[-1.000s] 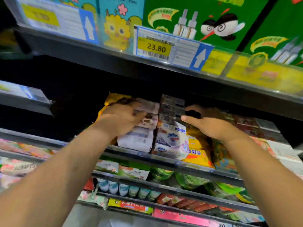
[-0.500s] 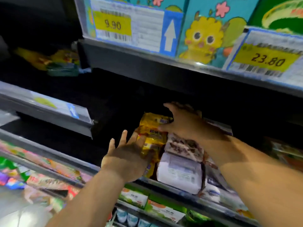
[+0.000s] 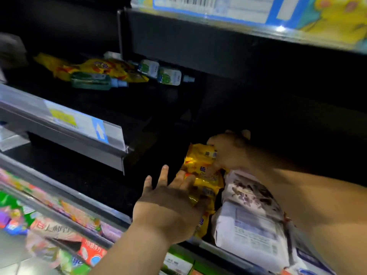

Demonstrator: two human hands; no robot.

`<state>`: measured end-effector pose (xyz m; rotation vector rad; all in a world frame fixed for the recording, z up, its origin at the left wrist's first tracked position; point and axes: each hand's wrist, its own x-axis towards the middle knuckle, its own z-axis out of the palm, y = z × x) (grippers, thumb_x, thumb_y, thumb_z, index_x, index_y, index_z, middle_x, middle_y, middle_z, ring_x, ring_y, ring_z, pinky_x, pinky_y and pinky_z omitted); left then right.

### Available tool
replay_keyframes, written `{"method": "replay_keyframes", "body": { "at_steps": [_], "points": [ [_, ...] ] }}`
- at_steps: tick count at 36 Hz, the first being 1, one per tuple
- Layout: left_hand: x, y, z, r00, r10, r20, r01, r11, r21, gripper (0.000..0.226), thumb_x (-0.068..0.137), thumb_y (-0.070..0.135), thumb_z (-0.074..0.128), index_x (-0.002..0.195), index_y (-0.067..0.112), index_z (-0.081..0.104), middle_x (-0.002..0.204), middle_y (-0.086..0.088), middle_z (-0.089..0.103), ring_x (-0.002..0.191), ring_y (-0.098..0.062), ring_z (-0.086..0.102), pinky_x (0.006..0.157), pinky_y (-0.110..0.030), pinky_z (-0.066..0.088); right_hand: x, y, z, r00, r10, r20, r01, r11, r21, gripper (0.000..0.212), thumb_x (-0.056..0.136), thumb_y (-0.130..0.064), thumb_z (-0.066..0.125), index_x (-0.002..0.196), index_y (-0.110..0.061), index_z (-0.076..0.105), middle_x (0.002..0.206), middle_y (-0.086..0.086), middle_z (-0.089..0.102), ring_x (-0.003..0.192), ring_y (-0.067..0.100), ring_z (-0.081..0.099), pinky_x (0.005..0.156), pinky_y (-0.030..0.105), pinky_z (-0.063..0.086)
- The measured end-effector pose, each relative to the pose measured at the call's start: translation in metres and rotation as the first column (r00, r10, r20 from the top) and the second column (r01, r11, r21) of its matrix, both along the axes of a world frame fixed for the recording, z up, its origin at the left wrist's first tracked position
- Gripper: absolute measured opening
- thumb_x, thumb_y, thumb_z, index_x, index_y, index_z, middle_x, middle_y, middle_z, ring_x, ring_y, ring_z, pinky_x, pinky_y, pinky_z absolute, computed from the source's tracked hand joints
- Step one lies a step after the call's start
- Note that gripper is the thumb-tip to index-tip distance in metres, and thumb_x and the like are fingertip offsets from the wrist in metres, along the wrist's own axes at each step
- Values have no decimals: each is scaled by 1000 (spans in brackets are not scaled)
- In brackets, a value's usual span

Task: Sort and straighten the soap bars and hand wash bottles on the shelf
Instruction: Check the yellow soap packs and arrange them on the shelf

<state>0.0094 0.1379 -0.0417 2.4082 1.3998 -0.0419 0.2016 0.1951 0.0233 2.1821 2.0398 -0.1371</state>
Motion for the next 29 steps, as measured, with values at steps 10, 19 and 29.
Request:
{"method": "replay_keyframes", "body": {
  "at_steps": [10, 19, 29],
  "points": [
    [1, 5, 3, 997, -10, 81, 15, 999, -50, 68, 91, 80, 21, 149, 55, -4, 160, 31, -16, 149, -16, -25, 122, -53, -9, 10, -33, 20, 989, 82, -121, -34, 933, 358, 65, 65, -53, 87, 122, -42, 58, 105, -20, 49, 113, 10, 43, 105, 40, 28],
    [10, 34, 26, 794, 215, 568, -248, 969, -19, 12, 88, 46, 68, 96, 38, 63, 93, 15, 61, 85, -1, 60, 72, -25, 49, 64, -111, 27, 895, -31, -445, 194, 925, 327, 65, 53, -74, 80, 105, -43, 57, 98, -16, 66, 85, -6, 61, 79, 22, 50],
    [64, 96, 0, 861, 189, 471, -149, 981, -122, 101, 64, 75, 71, 151, 41, 32, 155, 4, 39, 141, -21, 38, 113, -39, 38, 67, -134, 3, 911, -100, -401, 261, 892, 370, 85, 48, -77, 64, 118, -29, 64, 99, 2, 71, 80, 21, 64, 72, 39, 51]
  ]
}}
